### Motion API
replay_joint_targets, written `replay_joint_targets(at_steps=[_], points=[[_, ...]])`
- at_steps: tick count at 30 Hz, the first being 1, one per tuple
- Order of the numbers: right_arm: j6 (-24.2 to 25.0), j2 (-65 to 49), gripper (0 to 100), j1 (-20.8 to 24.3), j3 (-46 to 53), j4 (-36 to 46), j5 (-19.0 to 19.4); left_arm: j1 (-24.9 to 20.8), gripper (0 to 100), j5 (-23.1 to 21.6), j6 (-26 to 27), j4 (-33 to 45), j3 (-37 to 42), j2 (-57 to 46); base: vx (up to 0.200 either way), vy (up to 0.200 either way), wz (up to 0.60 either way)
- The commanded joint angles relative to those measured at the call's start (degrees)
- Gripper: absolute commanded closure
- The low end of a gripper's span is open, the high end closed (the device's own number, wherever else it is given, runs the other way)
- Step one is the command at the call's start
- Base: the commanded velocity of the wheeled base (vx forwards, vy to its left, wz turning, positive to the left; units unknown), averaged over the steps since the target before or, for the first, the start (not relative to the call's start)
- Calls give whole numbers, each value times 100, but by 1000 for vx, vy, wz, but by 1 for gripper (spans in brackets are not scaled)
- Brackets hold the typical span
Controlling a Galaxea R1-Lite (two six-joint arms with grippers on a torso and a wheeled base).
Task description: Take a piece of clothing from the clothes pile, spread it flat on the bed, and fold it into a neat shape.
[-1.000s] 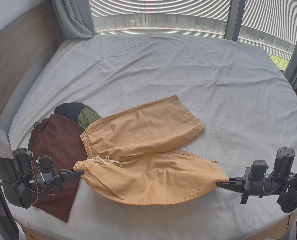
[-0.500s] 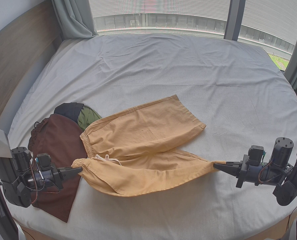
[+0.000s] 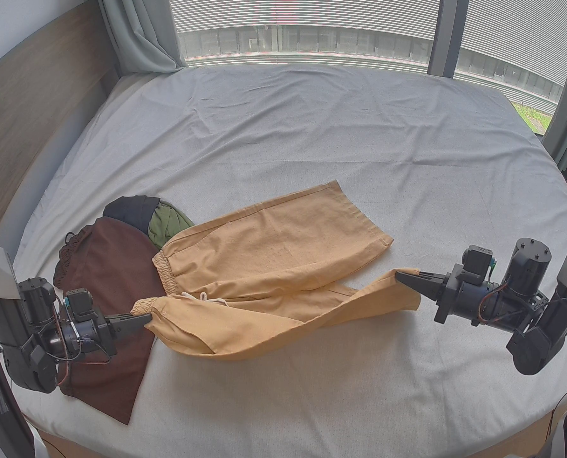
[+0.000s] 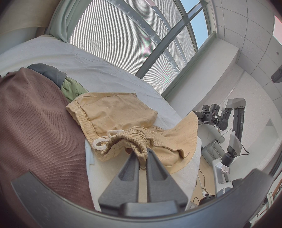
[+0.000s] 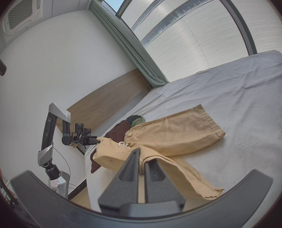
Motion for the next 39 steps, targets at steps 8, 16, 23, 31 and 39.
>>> replay_joint_targets(at_steps=[8,16,23,31,39], points=[[463,400,100,-67,-1098,-3,-32,62,100,150,-48,-1,-119,6,0,0,0],[709,594,100,-102,-1810,6,-41,36,100,431,-338,-1,-154,-56,0,0,0],[718,822,100,-199,-2294,41,-41,45,100,510,-382,-1,-277,-65,0,0,0],[727,1165,100,-217,-2970,76,-50,36,100,572,-487,-1,-365,-73,0,0,0],[841,1288,100,-217,-3489,243,-41,36,100,572,-733,-10,-435,-82,0,0,0]])
